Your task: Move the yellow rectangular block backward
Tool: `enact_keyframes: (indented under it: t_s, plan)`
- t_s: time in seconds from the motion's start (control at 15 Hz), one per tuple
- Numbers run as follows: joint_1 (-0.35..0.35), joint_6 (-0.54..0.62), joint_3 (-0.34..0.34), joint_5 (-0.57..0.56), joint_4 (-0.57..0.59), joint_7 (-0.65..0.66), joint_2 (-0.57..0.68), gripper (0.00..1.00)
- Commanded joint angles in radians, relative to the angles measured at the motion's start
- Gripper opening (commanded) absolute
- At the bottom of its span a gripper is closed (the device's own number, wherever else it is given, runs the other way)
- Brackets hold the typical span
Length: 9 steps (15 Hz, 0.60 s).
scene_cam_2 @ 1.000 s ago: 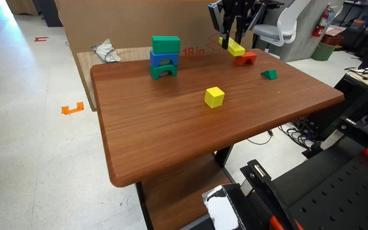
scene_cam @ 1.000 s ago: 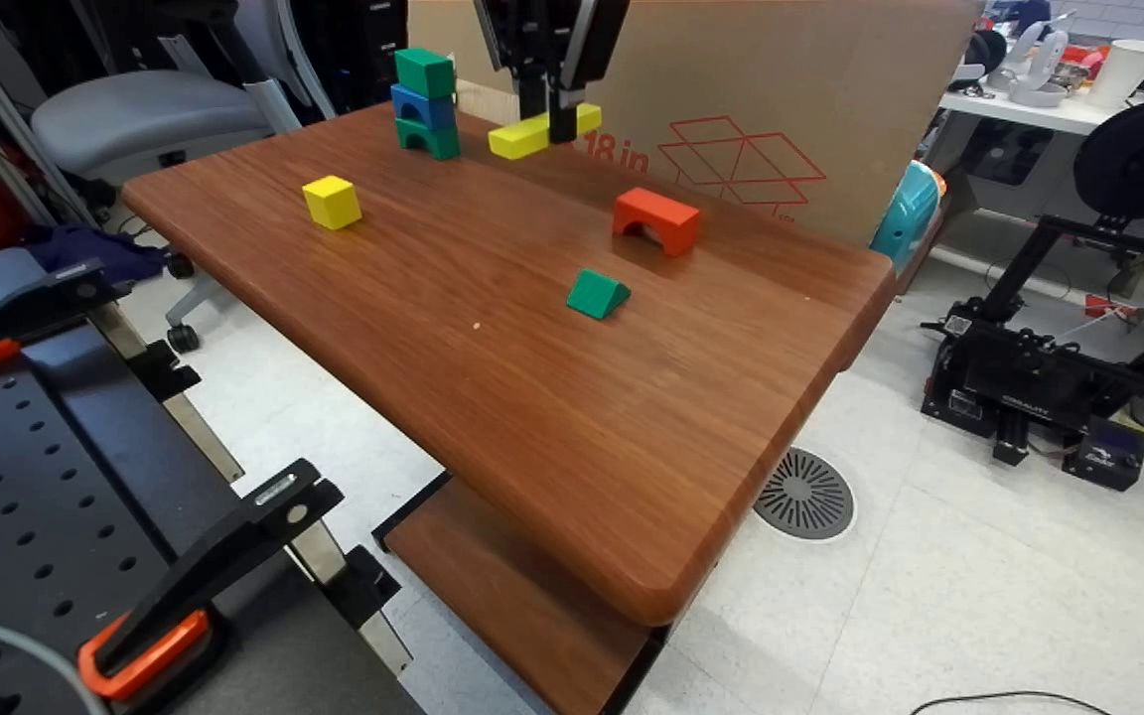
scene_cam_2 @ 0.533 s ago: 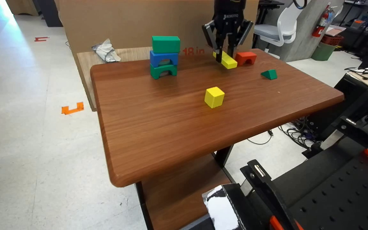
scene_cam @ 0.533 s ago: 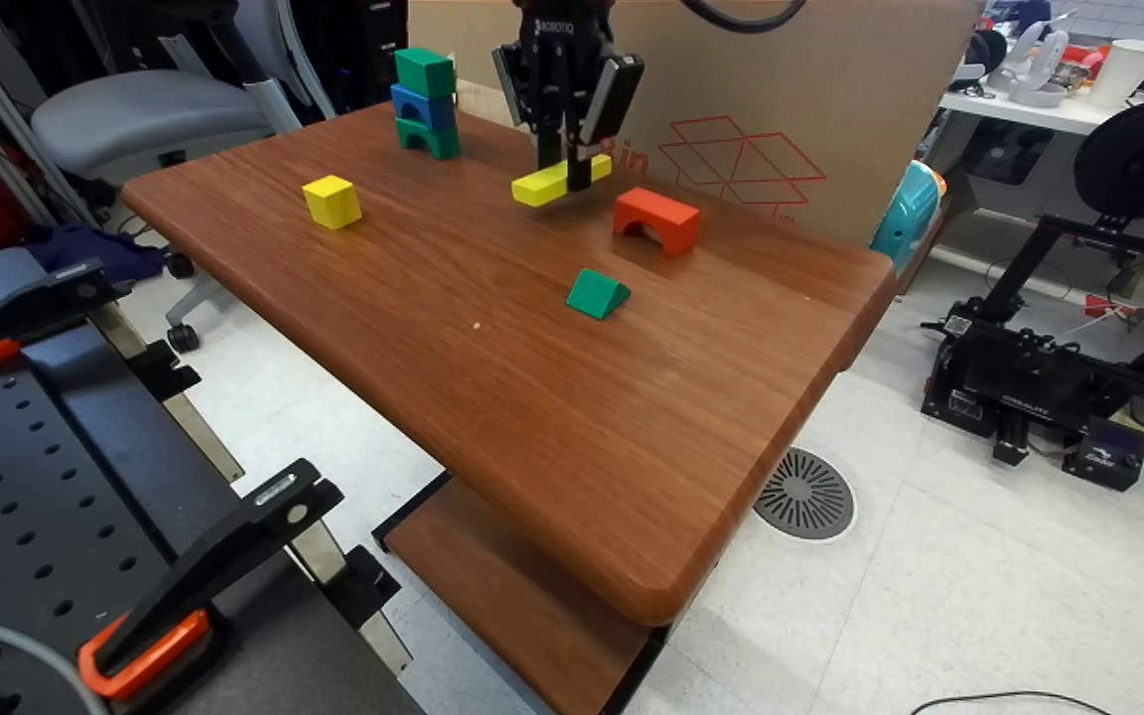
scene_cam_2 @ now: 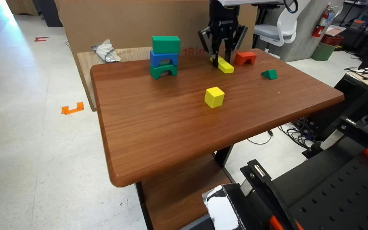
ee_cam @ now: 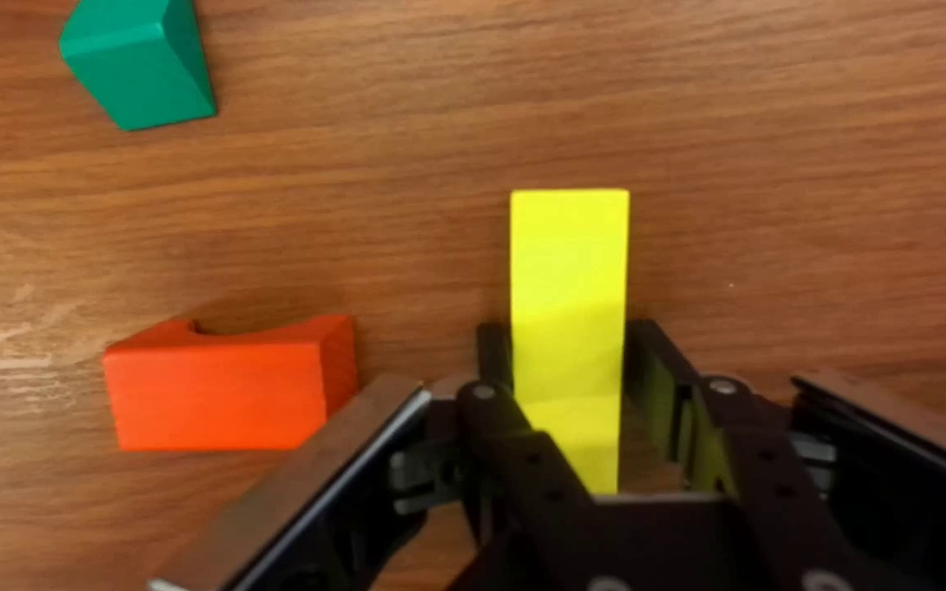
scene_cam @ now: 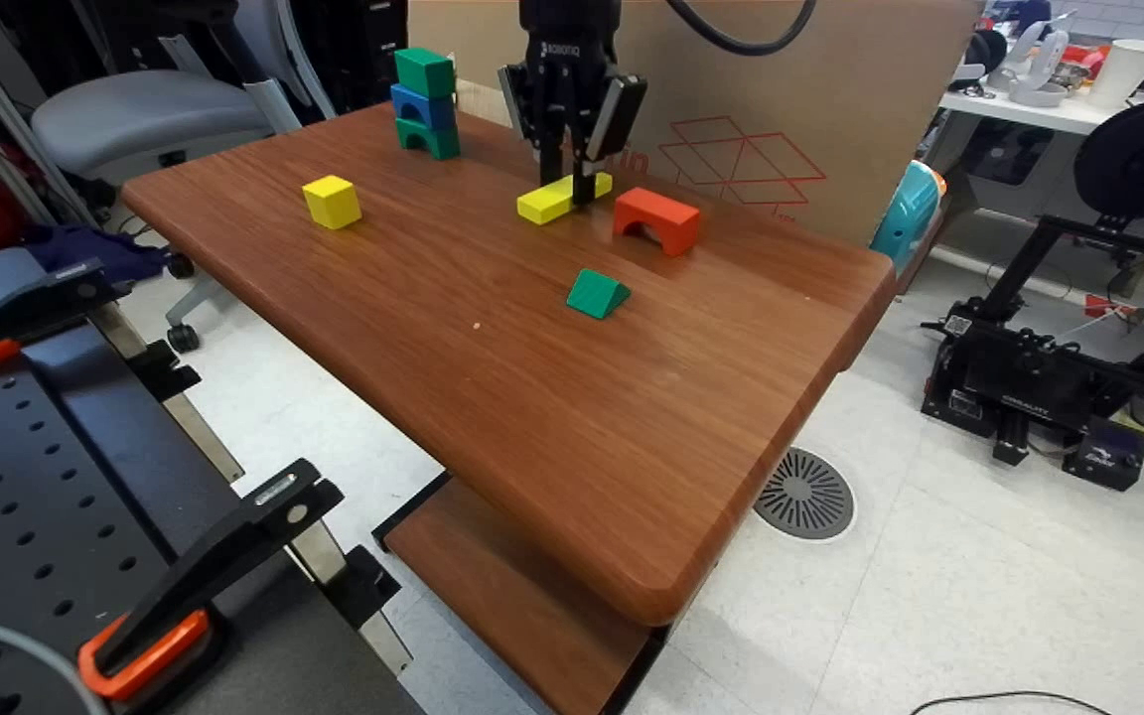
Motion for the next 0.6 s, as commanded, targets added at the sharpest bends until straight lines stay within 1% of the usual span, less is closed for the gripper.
enact_keyframes:
  t_s: [0.0, 0.07, 0.27, 0.53]
  plan:
    - [-0.011, -0.029, 0.014, -0.011, 0.014, -0.018, -0.012, 0.73]
    - [-0.014, -0.021, 0.016, -0.01, -0.004, -0.027, -0.03, 0.81]
    - [-0.03, 0.021, 0.024, 0.002, -0.112, -0.052, -0.152, 0.99]
    - [-0.064, 0.023, 0.034, 0.023, -0.255, -0.094, -0.35, 1.0]
